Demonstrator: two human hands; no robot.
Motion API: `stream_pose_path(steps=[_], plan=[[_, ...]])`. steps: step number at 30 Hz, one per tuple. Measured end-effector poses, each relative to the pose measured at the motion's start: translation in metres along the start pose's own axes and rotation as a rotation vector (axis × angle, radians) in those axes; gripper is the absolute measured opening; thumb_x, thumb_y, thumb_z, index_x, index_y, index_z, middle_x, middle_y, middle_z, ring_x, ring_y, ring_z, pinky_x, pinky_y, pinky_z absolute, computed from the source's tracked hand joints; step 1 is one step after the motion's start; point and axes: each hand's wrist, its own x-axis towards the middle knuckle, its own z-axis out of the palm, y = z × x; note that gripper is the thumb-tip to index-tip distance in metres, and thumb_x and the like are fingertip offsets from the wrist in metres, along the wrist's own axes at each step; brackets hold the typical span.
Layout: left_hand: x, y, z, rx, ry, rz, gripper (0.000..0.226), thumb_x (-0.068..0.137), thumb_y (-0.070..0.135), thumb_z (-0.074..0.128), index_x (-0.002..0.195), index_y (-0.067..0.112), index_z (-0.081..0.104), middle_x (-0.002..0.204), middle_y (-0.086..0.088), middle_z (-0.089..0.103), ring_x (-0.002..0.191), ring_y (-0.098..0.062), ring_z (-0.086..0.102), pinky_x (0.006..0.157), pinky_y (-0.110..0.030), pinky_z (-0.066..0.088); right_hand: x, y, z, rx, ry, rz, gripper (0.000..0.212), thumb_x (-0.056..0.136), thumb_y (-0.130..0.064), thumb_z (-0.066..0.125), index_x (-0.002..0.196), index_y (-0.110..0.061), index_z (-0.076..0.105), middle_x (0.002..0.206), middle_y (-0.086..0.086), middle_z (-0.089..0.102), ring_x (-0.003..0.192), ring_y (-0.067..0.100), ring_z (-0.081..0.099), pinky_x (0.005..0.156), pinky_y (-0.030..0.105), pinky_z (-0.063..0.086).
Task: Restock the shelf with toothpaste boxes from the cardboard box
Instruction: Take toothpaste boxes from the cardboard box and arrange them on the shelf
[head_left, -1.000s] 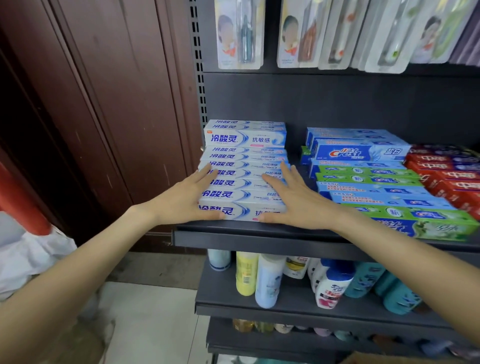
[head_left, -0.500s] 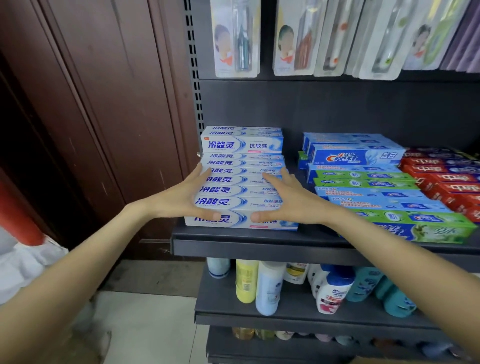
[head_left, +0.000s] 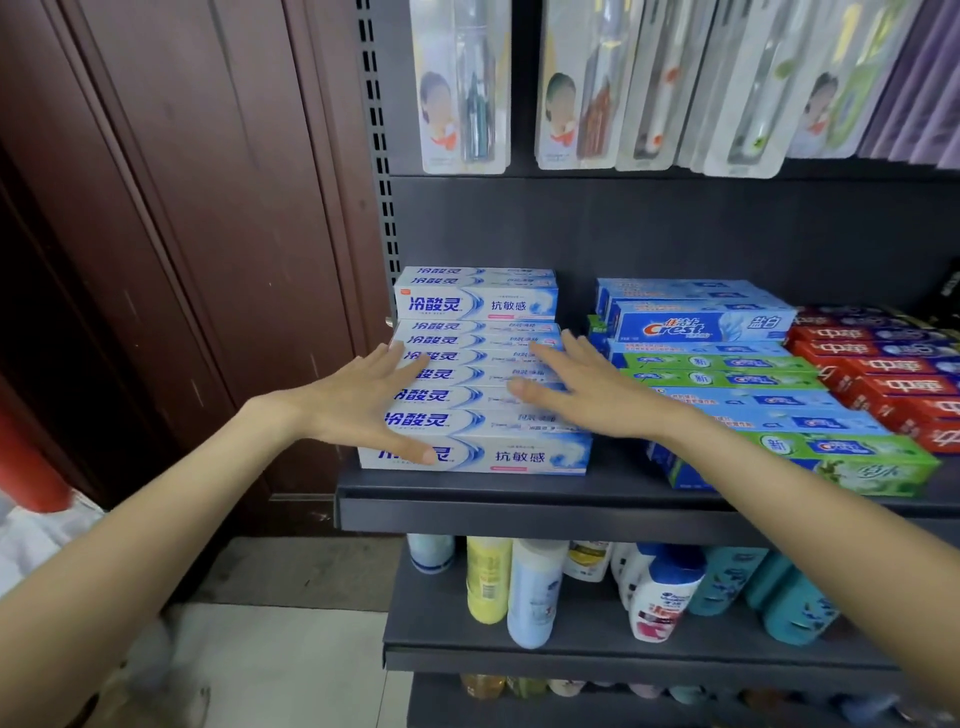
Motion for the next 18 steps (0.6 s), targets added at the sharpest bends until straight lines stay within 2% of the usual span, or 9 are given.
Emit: stream_pose_path(steps=[3,8,18], plan=[[0.006,0.013,0.001,0.108,0.041,0.057,0.118,0.057,0.091,0.036,0.148,0.033,-0.012,0.156,0.0,-0.021,0.142,-0.018,-0.023,0.115,-0.039,-0.007,0.022,0.004,-0.011,-0.031,0.083,0.079,0.086,0.085,-0.073,0.027,0.152,-0.023,0.004,0.159,0.008,-0.007,0.147,0.023,0.003,0.115,0.041,0.016],[0.018,0.045,0.007,0.203,0.107,0.129,0.105,0.069,0.085,0.036,0.148,0.032,-0.01,0.158,0.0,-0.015,0.144,-0.021,-0.016,0.119,-0.04,-0.003,0.056,0.0,-0.004,0.048,0.046,0.128,0.08,0.091,-0.064,0.035,0.152,-0.021,0.005,0.159,0.013,-0.004,0.142,0.029,0.024,0.107,0.035,0.03],[0.02,0.048,0.009,0.191,0.147,0.13,0.11,0.063,0.087,0.03,0.149,0.03,-0.008,0.158,-0.002,-0.013,0.145,-0.022,-0.011,0.119,-0.038,-0.002,0.066,0.001,0.007,0.097,0.073,0.106,0.081,0.091,-0.062,0.036,0.152,-0.02,0.003,0.157,0.008,-0.001,0.139,0.026,0.029,0.103,0.029,0.033]])
